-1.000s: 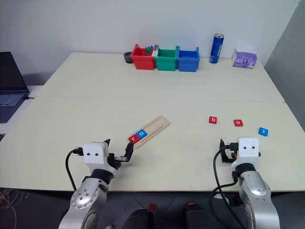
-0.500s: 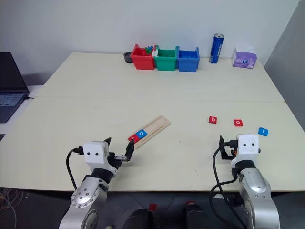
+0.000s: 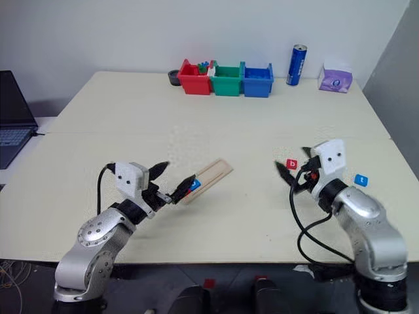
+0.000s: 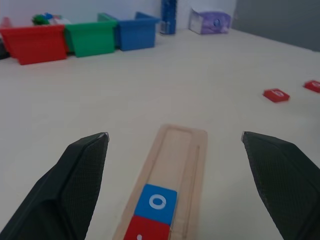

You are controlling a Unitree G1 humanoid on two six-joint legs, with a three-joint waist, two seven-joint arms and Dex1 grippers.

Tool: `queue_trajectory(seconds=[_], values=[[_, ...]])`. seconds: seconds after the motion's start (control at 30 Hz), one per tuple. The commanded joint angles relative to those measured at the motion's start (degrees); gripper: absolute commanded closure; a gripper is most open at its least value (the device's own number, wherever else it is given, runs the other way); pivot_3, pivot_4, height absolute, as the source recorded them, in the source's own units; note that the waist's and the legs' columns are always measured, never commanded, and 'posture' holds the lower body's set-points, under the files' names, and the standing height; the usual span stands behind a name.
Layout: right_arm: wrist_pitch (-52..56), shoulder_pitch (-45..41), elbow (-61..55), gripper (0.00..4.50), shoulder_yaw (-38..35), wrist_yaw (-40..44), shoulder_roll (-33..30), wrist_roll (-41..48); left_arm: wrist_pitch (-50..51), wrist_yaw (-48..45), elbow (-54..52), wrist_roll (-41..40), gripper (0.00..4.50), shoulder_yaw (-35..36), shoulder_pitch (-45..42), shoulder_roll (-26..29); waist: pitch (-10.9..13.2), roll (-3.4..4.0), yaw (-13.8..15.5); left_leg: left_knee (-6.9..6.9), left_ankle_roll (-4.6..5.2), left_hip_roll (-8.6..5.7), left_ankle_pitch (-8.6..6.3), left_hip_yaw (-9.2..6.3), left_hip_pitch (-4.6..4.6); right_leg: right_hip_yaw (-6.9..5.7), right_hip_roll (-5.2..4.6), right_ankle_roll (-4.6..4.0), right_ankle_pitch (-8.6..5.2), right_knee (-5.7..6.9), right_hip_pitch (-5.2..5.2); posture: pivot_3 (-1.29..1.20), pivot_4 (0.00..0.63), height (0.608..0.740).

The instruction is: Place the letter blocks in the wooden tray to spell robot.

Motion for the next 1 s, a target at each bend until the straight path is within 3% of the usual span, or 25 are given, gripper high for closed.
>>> queue_trajectory(seconds=[0.03, 0.23, 0.53, 1.0], values=[[2.49, -2.69, 0.29, 0.03, -0.90, 9.52, -4.69, 8.26, -0.82, -3.07, 1.29, -0.20, 0.00, -1.11, -2.38, 1.34, 0.01, -0.02, 0.06, 0.00, 0.01, 0.00, 0.00, -0.01, -0.01, -0.02, 0.00, 0.00, 0.00, -0.01, 0.00, 0.00, 0.150, 0.740], [-0.28, -4.43, 3.31, 0.03, 4.14, 18.68, -10.31, 9.20, -4.29, -5.89, 8.07, 3.07, 0.00, -2.92, -6.19, 2.88, 0.03, -0.05, 0.19, 0.02, 0.02, 0.00, -0.01, -0.03, -0.06, 0.00, -0.02, 0.00, 0.00, -0.06, 0.01, 0.00, 0.150, 0.740], [-2.20, -6.38, 5.45, 0.03, 6.55, 18.15, -9.50, 8.35, -8.71, -11.87, 18.12, 3.88, 0.00, -2.30, -8.49, 4.98, 0.04, -0.04, 0.13, 0.02, 0.01, 0.04, -0.01, -0.04, -0.07, -0.01, -0.01, 0.00, 0.00, -0.03, -0.01, 0.00, 0.150, 0.740], [-1.94, -5.50, 3.69, 0.03, 6.26, 14.91, -9.46, 8.52, -9.17, -16.34, 24.34, 4.55, 0.00, -3.17, -10.11, 4.91, 0.04, -0.04, 0.13, 0.04, 0.01, 0.03, -0.01, -0.06, -0.08, -0.03, -0.04, 0.00, 0.01, 0.00, -0.01, 0.00, 0.150, 0.740]])
